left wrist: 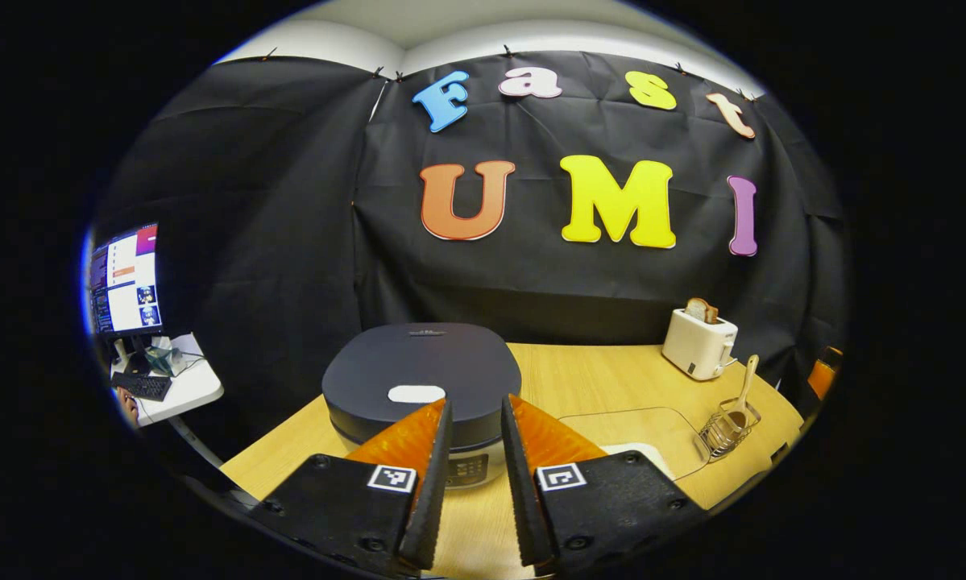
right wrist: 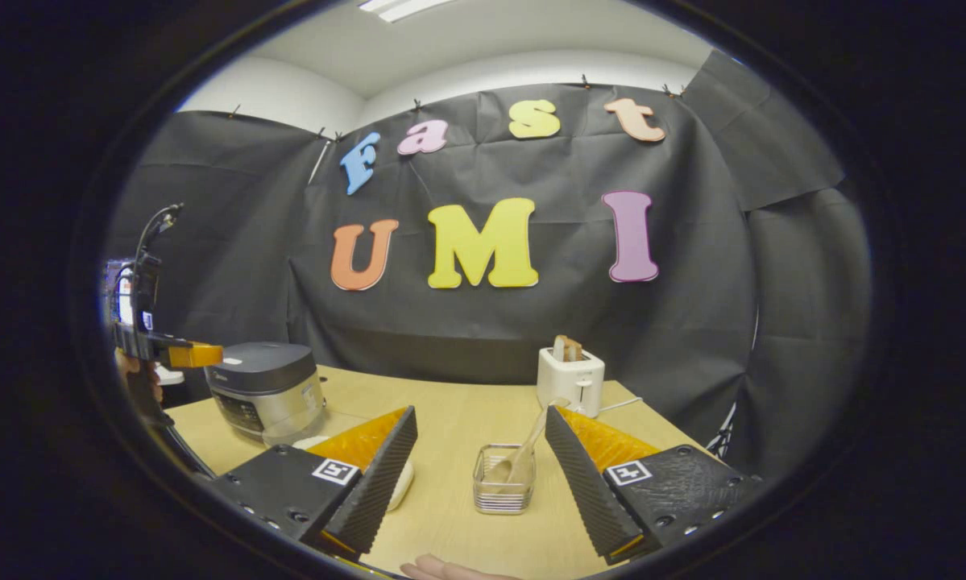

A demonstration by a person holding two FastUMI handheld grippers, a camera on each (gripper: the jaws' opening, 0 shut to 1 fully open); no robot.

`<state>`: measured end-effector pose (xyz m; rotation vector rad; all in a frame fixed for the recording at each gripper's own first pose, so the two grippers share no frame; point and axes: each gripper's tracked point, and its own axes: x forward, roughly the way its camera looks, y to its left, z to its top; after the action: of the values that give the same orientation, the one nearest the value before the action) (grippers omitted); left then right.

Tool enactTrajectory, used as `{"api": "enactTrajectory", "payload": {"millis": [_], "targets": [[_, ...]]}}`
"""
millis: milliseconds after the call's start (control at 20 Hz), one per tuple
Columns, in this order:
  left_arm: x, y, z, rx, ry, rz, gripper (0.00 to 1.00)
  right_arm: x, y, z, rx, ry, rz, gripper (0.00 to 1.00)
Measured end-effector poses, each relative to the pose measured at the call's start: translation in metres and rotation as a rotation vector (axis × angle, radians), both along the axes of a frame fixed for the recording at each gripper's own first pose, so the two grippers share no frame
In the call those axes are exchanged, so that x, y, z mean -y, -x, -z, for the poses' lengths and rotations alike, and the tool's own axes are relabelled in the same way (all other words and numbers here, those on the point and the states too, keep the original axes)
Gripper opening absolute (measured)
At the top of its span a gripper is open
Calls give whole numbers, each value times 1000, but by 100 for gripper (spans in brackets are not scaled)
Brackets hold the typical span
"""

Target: Close the left gripper, press the button to open the rice cooker; take a wooden spoon from the chopstick holder with the right hand, scoop a spoonful of rice and pour it into the rice cooker, then put the wooden spoon back into the chopstick holder.

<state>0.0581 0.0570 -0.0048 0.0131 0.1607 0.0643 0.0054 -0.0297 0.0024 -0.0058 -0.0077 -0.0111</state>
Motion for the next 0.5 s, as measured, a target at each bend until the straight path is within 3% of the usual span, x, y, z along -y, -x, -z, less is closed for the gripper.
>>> {"api": "enactTrajectory", "payload": {"millis": [300, 500], "targets": [[-25, -35, 8, -117, 3, -45, 7, 11, -3, 2, -16, -19, 33, 95], [-40, -48, 21, -166, 9, -83, 3, 6, -5, 1, -4, -50, 4, 95]]}}
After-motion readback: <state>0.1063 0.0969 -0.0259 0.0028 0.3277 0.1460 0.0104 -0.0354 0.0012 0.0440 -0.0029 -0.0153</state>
